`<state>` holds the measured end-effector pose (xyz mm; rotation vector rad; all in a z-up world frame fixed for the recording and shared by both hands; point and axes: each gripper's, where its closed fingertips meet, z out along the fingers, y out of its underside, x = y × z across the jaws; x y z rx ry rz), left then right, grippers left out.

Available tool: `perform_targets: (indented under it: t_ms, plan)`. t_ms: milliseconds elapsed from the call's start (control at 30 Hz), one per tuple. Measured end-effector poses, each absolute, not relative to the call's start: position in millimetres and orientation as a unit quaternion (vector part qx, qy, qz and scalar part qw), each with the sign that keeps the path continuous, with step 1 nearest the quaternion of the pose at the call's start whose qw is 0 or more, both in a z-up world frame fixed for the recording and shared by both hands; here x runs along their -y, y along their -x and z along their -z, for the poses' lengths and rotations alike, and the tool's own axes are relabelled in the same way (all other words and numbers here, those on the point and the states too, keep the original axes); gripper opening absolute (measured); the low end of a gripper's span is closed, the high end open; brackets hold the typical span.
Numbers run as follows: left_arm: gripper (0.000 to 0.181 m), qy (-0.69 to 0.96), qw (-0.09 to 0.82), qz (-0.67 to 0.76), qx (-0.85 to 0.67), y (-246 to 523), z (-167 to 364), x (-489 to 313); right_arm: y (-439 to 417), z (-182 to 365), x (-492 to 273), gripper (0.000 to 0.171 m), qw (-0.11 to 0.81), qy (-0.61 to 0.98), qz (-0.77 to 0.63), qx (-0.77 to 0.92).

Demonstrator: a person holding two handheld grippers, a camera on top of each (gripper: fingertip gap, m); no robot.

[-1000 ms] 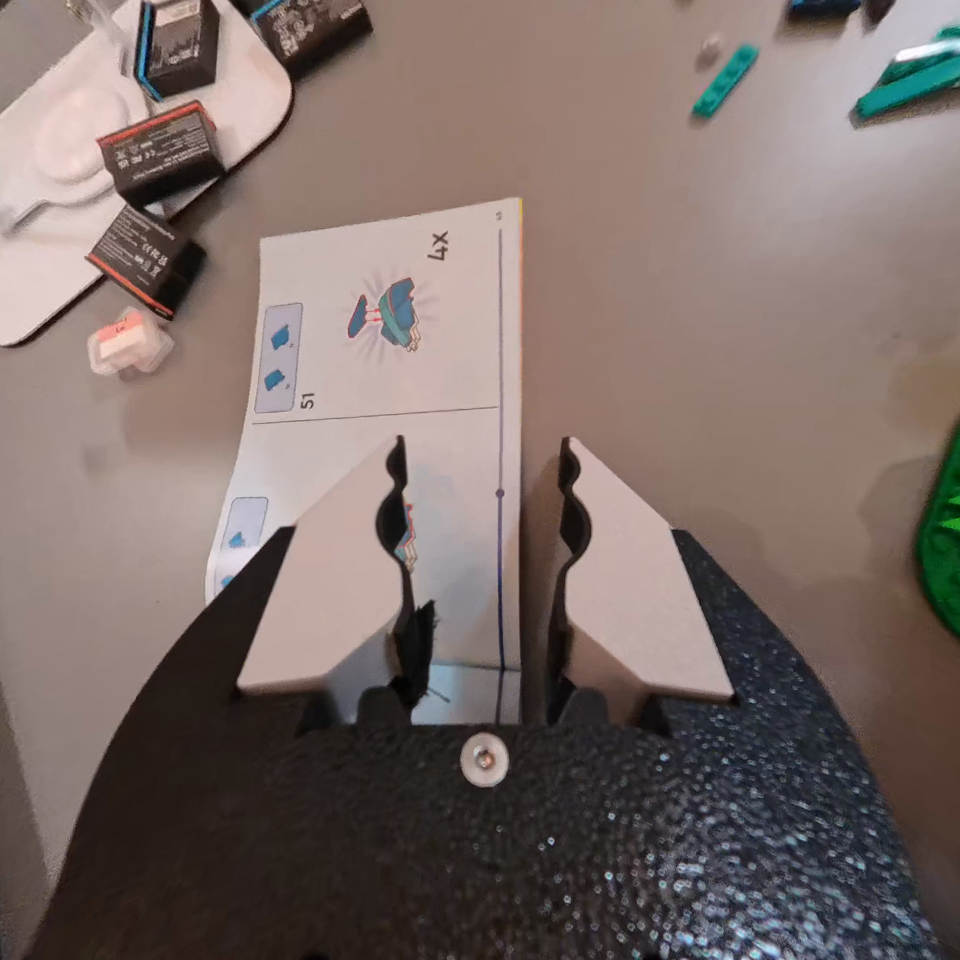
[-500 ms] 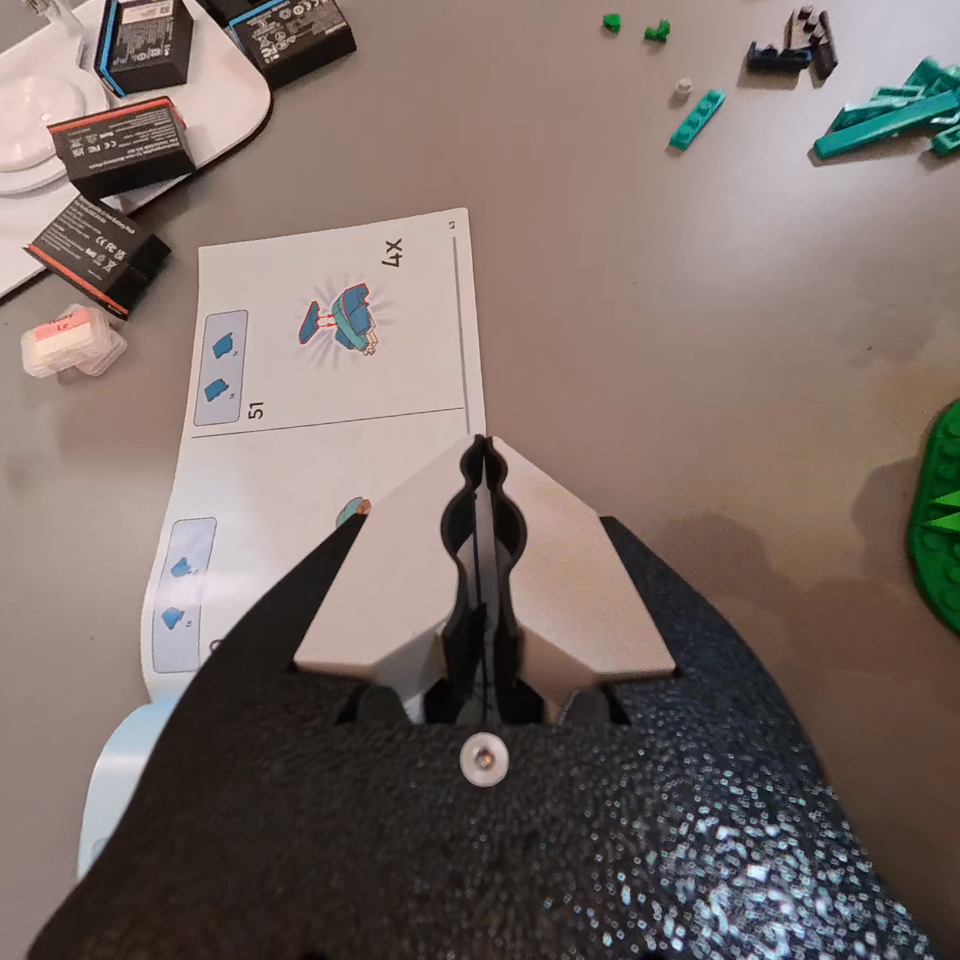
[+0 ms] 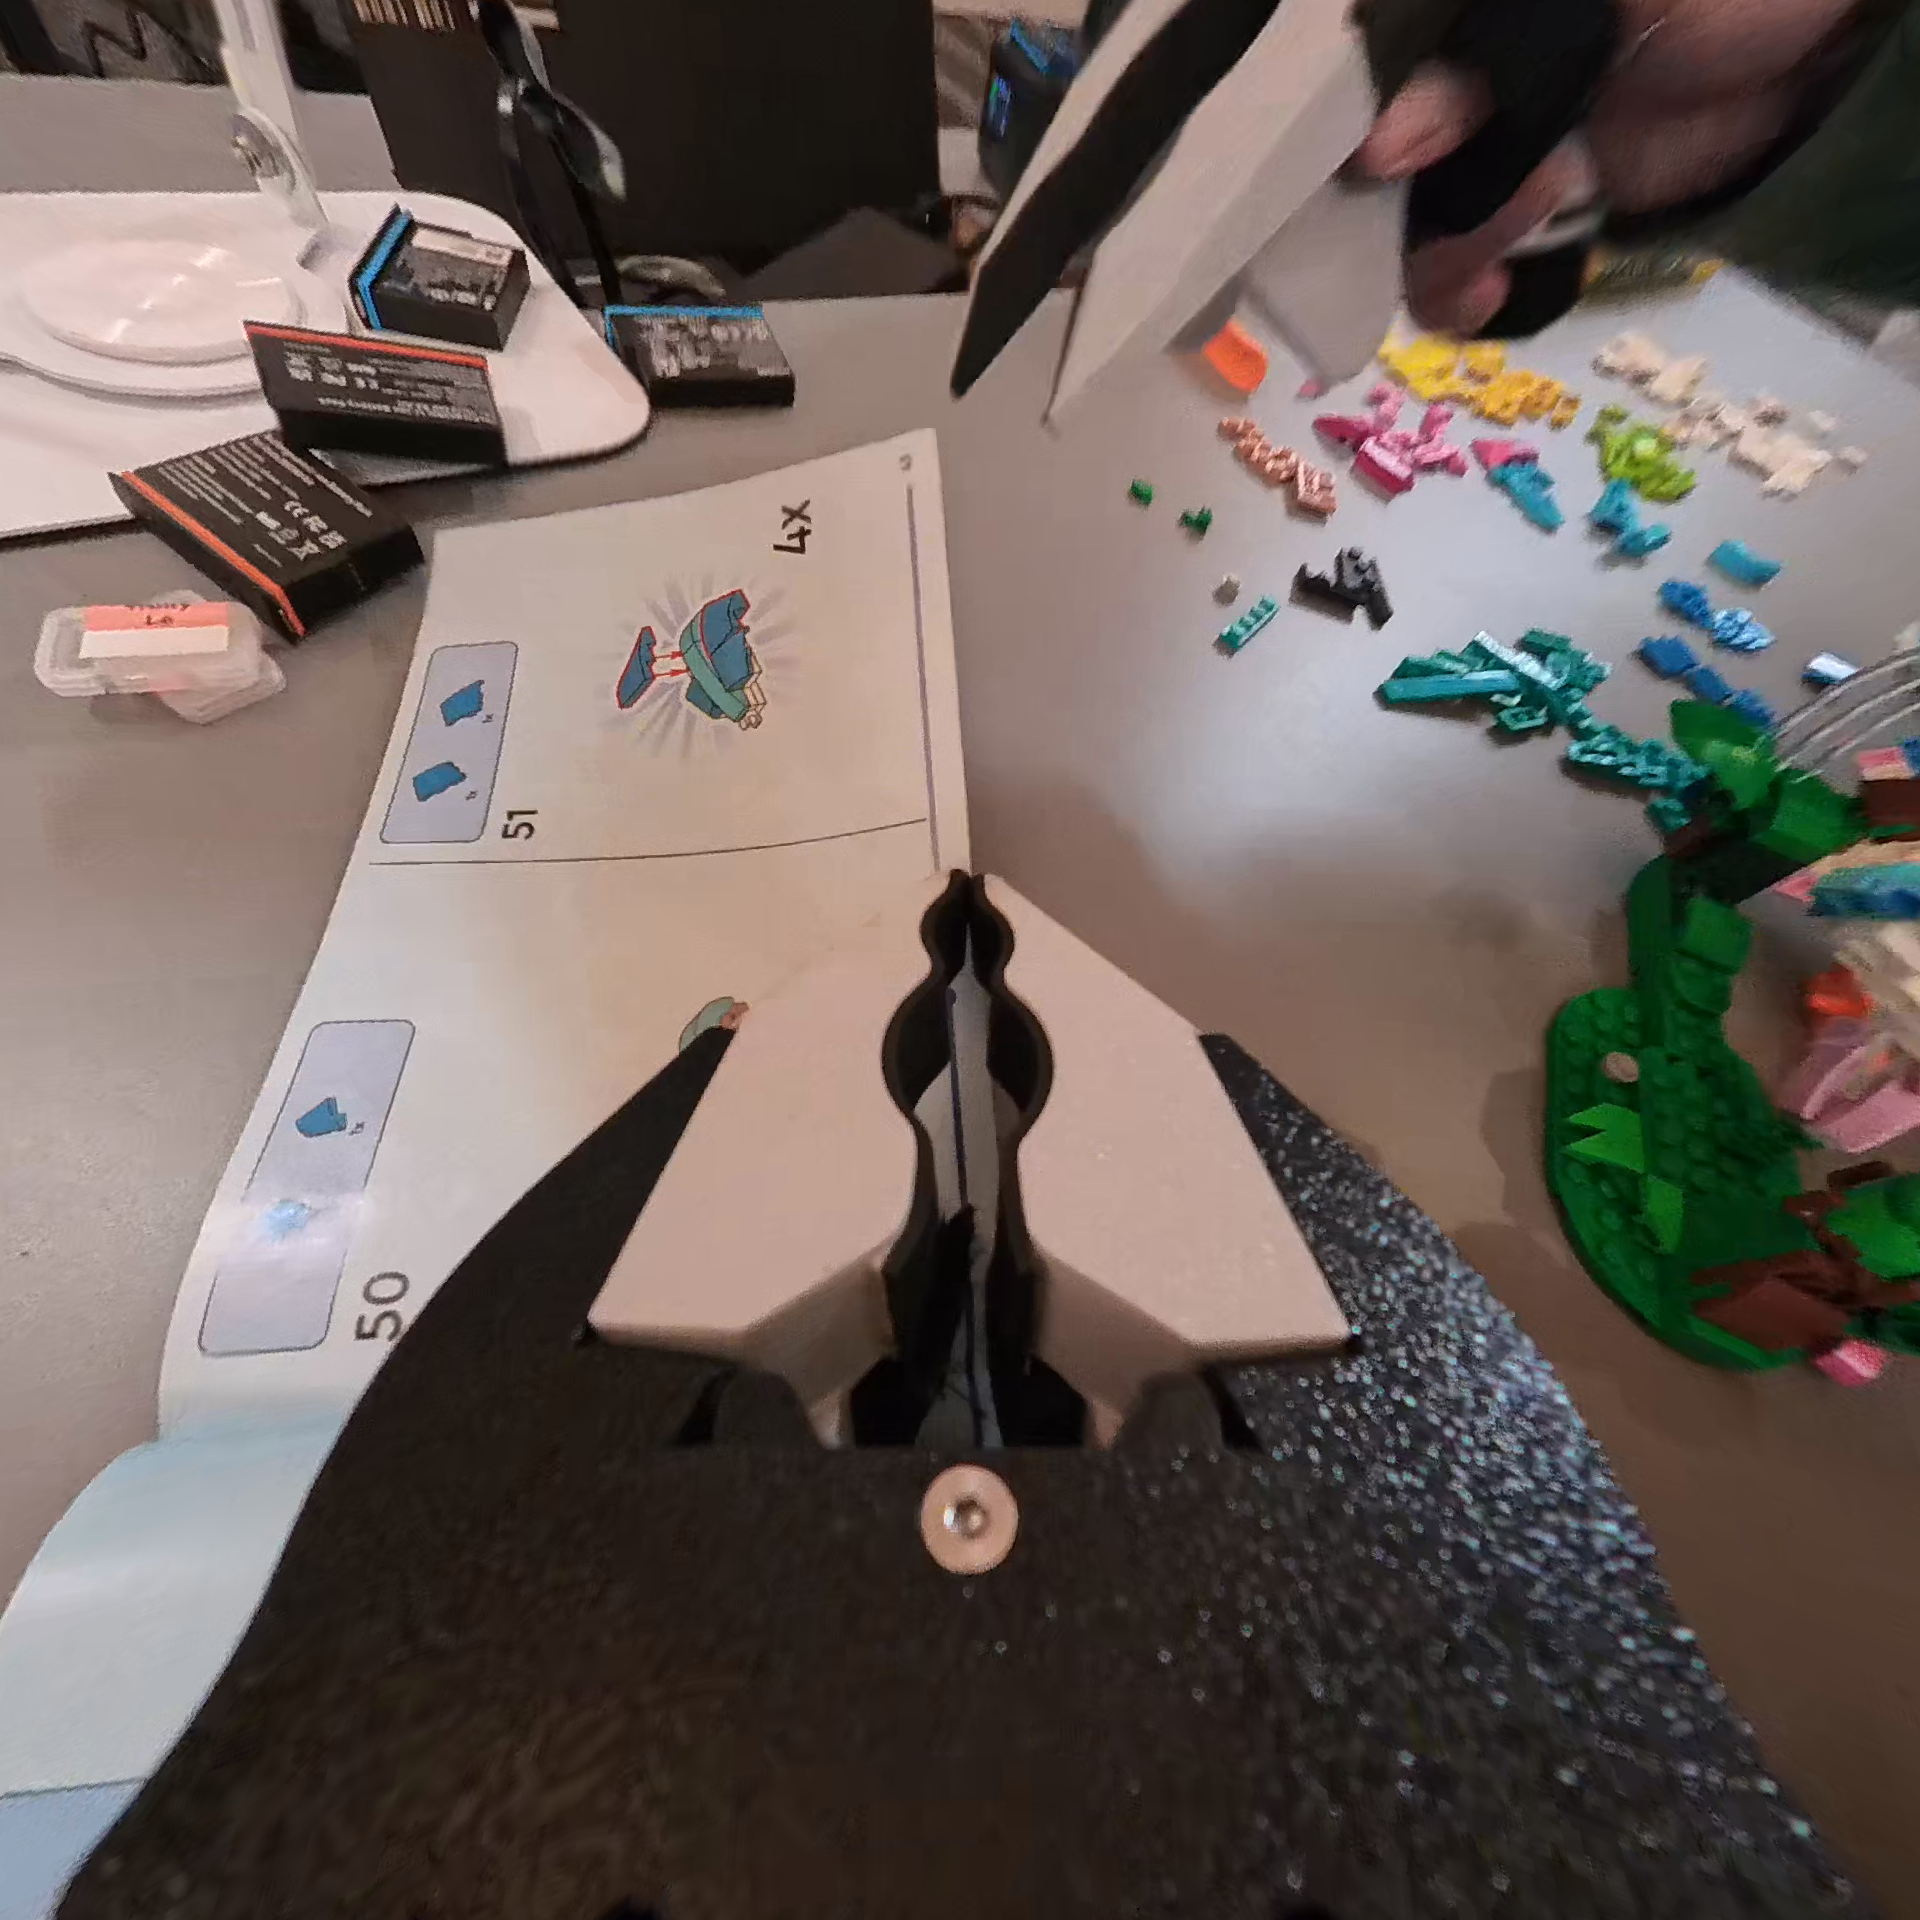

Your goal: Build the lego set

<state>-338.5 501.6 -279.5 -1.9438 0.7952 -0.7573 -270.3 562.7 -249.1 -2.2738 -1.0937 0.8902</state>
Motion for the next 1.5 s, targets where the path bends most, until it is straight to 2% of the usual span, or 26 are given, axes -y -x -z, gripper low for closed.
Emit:
perform_targets:
  t_ms: [33,200,333,433,567,633,733,833,867,933,1000,1100,1233,1333,1433,1500]
  plan:
    - [0.0,0.776,0.444,0.318,-0.314,339,276,-501,274,251,-564,0.05,0.212,0.832,-0.356,0.368]
    - [0.0,0.749,0.458,0.365,-0.31,339,263,-495,291,231,-565,0.036,0.134,0.795,-0.549,0.22]
    - [0.0,0.742,0.459,0.374,-0.314,338,261,-492,289,229,-566,0.029,0.11,0.771,-0.599,0.186]
    - [0.0,0.734,0.464,0.391,-0.304,340,256,-492,286,233,-567,0.035,0.107,0.772,-0.598,0.186]
    - [0.0,0.728,0.466,0.41,-0.29,343,252,-493,279,235,-581,0.042,0.188,0.791,-0.535,0.228]
    - [0.0,0.728,0.464,0.413,-0.289,344,252,-493,286,220,-575,0.041,0.157,0.769,-0.585,0.203]
    - [0.0,0.727,0.461,0.416,-0.292,343,252,-492,290,225,-568,0.042,0.118,0.769,-0.598,0.191]
    - [0.0,0.73,0.454,0.414,-0.298,341,254,-490,296,218,-563,0.028,0.1,0.743,-0.639,0.173]
    - [0.0,0.732,0.449,0.417,-0.298,340,255,-489,297,216,-561,0.019,0.103,0.737,-0.644,0.179]
    - [0.003,0.731,0.445,0.433,-0.283,340,254,-489,301,215,-557,0.009,0.123,0.733,-0.632,0.218]
    - [0.015,0.725,0.465,0.444,-0.248,345,247,-496,304,216,-550,0.0,0.151,0.728,-0.61,0.275]
    - [0.033,0.711,0.48,0.47,-0.208,351,235,-501,311,216,-539,0.0,0.22,0.71,-0.554,0.376]
    - [0.043,0.662,0.5,0.54,-0.14,357,207,-505,321,216,-516,0.0,0.324,0.64,-0.432,0.547]
    - [0.056,0.657,0.487,0.567,-0.098,361,207,-511,330,218,-495,0.0,0.357,0.59,-0.371,0.622]
    - [0.056,0.654,0.475,0.583,-0.081,363,208,-513,338,218,-480,0.0,0.368,0.566,-0.354,0.647]
    - [0.048,0.644,0.469,0.598,-0.086,361,205,-509,342,216,-475,0.0,0.379,0.555,-0.347,0.654]
